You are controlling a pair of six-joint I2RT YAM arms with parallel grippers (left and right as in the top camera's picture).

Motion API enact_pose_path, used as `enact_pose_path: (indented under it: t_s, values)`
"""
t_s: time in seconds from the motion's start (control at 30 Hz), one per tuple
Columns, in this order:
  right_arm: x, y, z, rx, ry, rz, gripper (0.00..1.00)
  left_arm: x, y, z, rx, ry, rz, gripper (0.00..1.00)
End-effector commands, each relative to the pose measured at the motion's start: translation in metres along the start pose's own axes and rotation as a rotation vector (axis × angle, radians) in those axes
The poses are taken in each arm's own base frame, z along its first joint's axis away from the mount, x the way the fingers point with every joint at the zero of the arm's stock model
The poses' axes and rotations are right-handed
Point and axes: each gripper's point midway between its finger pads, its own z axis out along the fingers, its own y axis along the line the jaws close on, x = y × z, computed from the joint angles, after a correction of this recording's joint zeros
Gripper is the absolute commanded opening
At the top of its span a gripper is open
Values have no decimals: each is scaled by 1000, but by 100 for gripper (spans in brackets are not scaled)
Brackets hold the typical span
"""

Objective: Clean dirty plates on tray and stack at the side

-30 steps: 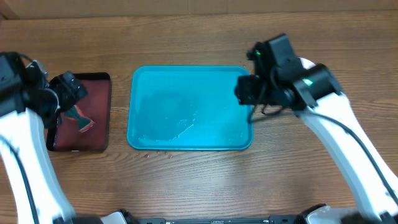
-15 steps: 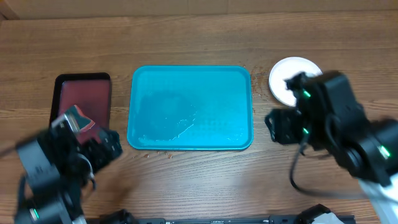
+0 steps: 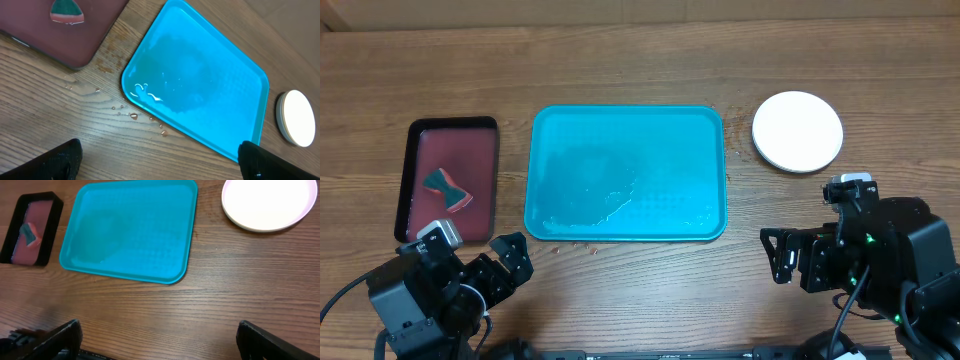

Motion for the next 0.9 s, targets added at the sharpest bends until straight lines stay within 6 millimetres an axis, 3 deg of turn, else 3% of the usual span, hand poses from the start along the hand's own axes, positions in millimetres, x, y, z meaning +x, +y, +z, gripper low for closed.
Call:
enact_pose_path:
  t_s: [0.0, 0.63, 0.87]
  values:
    - [-1, -2, 1, 10, -5, -1, 100, 2, -2, 2, 15, 8, -9, 100]
    - [3, -4, 4, 15, 3, -8, 100, 2, -2, 2, 15, 8, -9, 99]
    - [13, -27, 28, 63, -35, 30, 100, 2, -2, 2, 15, 8, -9, 100]
